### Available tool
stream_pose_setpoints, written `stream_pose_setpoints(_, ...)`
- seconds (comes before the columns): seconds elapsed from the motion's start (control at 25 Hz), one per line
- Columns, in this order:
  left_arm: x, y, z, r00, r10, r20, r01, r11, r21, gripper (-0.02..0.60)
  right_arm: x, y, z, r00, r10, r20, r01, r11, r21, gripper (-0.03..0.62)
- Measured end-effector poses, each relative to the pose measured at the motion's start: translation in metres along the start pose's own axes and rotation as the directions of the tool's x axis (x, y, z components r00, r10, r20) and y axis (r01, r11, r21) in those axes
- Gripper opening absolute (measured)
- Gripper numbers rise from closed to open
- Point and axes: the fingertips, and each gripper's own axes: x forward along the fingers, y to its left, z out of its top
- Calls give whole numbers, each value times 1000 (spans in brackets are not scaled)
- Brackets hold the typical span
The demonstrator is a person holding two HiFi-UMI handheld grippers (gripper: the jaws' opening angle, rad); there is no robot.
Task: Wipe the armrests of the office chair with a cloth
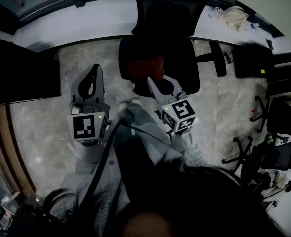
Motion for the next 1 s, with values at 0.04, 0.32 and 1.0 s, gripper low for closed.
stream_pose_setpoints(0.04,0,1,-6,1000,2,-12,-2,1000,-14,3,7,1,-10,1000,9,-28,-9,1000,6,35)
stream_pose_setpoints(0.32,9,23,-49,997,27,-77,-32,997,-66,4,72,2,-83,977,81,-196,-76,997,34,35)
stream_pose_setpoints(1.0,8,67,-128,971,110,-211,-135,985,-108,4,274,-108,-142,902,-11,-431,-60,987,-151,35)
